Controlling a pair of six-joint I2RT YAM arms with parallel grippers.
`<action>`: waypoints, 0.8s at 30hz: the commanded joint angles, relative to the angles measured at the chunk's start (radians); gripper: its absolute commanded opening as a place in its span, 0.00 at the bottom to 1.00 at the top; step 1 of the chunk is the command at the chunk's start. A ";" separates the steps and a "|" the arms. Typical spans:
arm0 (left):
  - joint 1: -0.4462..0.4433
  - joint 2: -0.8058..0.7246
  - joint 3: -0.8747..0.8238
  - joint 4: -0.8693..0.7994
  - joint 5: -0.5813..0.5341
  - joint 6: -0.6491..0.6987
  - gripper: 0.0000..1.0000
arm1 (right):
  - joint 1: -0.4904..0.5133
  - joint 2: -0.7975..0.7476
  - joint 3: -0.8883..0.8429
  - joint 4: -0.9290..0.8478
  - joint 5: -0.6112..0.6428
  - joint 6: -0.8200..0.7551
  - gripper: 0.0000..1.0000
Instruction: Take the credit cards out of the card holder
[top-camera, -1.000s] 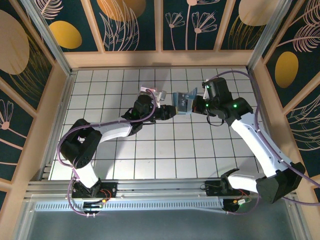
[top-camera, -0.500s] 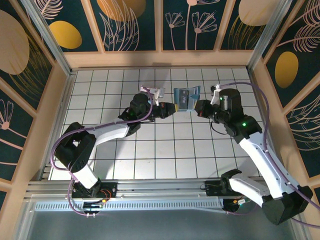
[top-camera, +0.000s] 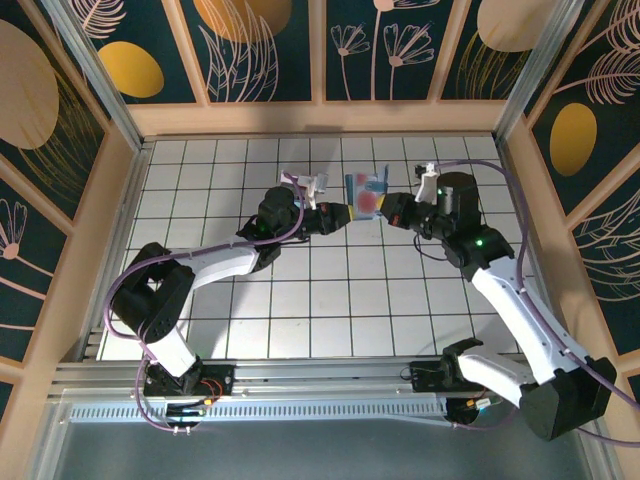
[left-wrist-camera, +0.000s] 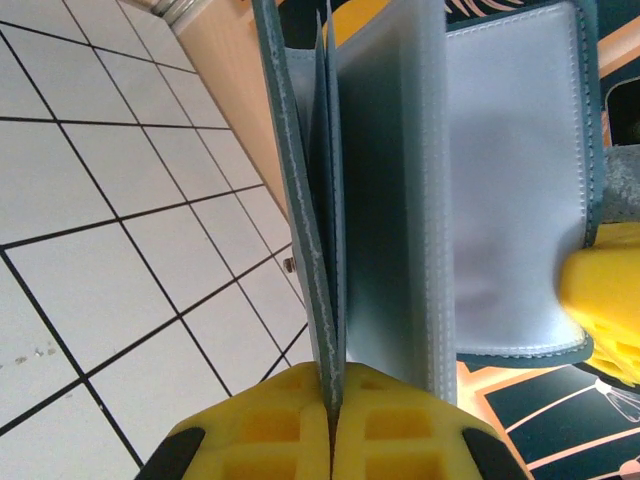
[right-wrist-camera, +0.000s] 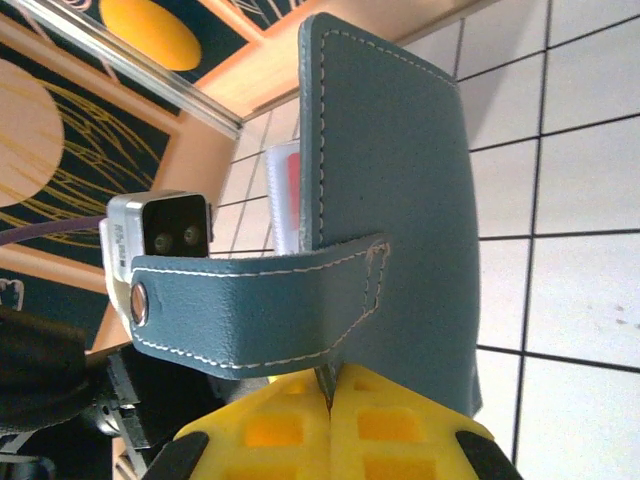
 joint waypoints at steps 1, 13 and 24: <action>-0.004 -0.004 -0.013 0.041 0.045 -0.006 0.00 | 0.004 -0.037 0.044 -0.020 0.107 -0.027 0.00; -0.004 -0.018 -0.023 0.087 0.075 -0.028 0.00 | 0.005 -0.053 0.003 0.000 0.134 -0.033 0.14; -0.004 -0.028 -0.029 0.107 0.097 -0.037 0.00 | 0.006 -0.021 0.001 0.003 0.152 -0.061 0.24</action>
